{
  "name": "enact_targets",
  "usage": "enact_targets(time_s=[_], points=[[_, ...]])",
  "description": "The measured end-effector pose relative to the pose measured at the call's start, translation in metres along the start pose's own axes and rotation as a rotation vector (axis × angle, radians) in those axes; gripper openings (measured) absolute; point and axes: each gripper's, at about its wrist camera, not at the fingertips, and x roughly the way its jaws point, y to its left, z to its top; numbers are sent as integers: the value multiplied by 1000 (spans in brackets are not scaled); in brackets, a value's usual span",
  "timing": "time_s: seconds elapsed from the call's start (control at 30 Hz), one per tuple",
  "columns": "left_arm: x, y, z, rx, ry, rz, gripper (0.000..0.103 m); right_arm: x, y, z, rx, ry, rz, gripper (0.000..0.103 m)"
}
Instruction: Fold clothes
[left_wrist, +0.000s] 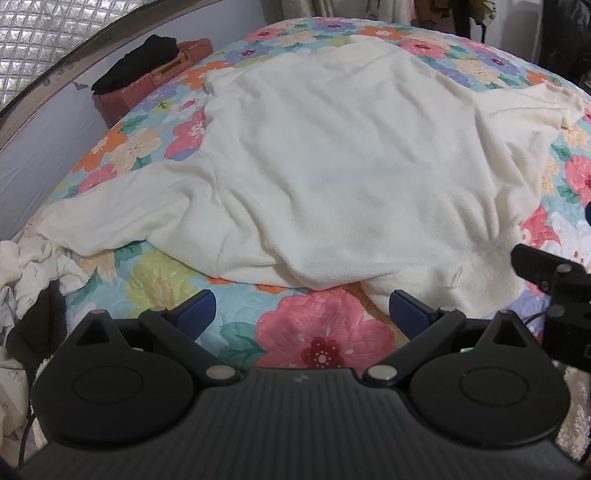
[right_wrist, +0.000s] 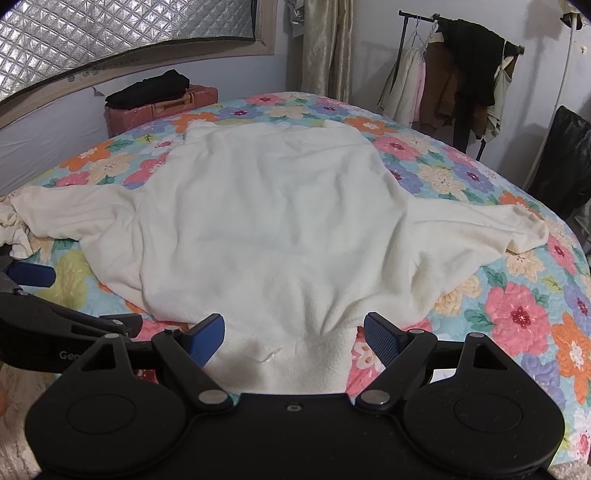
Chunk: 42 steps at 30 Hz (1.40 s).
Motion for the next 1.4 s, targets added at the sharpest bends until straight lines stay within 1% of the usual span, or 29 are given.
enact_targets(time_s=[0.2, 0.23, 0.33, 0.4, 0.43, 0.47, 0.53, 0.6, 0.67, 0.7, 0.73, 0.8, 0.83, 0.87, 0.93, 1.0, 1.07, 1.2, 1.23, 1.33, 1.4], points=[[4, 21, 2, -51, -22, -29, 102, 6, 9, 7, -33, -2, 14, 86], [5, 28, 4, -68, -24, -37, 102, 6, 12, 10, -45, -8, 17, 86], [4, 61, 8, -146, -33, -20, 102, 6, 22, 23, -80, -25, 53, 86], [1, 86, 11, -201, -43, 0, 102, -1, 33, 34, -117, -65, 102, 86], [-3, 102, 11, -235, -61, 17, 102, -6, 39, 38, -132, -91, 128, 86], [-7, 118, 12, -270, -81, 35, 101, -10, 46, 42, -147, -115, 156, 87], [-12, 153, 12, -350, -117, 67, 100, -12, 60, 49, -171, -151, 229, 93], [-6, 189, 13, -432, -136, 90, 100, -4, 75, 55, -173, -168, 306, 95], [9, 227, 15, -529, -126, 97, 97, 12, 88, 64, -164, -153, 355, 95], [22, 248, 17, -588, -112, 72, 95, 20, 95, 68, -161, -141, 366, 95], [35, 269, 19, -650, -96, 40, 88, 28, 102, 73, -161, -130, 370, 95], [58, 289, 23, -687, -69, 53, 74, 40, 116, 81, -161, -120, 379, 95], [69, 298, 25, -700, -55, 65, 64, 45, 122, 85, -154, -111, 393, 95], [80, 307, 27, -713, -42, 76, 61, 48, 127, 87, -139, -105, 419, 95], [102, 325, 31, -739, -15, 99, 58, 57, 134, 91, -100, -90, 468, 95], [125, 343, 35, -765, 12, 122, 58, 69, 142, 92, -75, -72, 492, 95], [147, 360, 39, -790, 39, 145, 57, 80, 150, 91, -72, -47, 480, 95], [189, 375, 31, -868, 61, 120, 57, 97, 153, 86, -61, -6, 453, 95], [197, 377, 28, -882, 59, 132, 57, 101, 151, 85, -55, 6, 450, 95], [214, 379, 22, -908, 40, 109, 58, 108, 145, 82, -53, 26, 438, 95], [220, 379, 22, -910, 32, 99, 54, 112, 140, 80, -47, 30, 421, 95]])
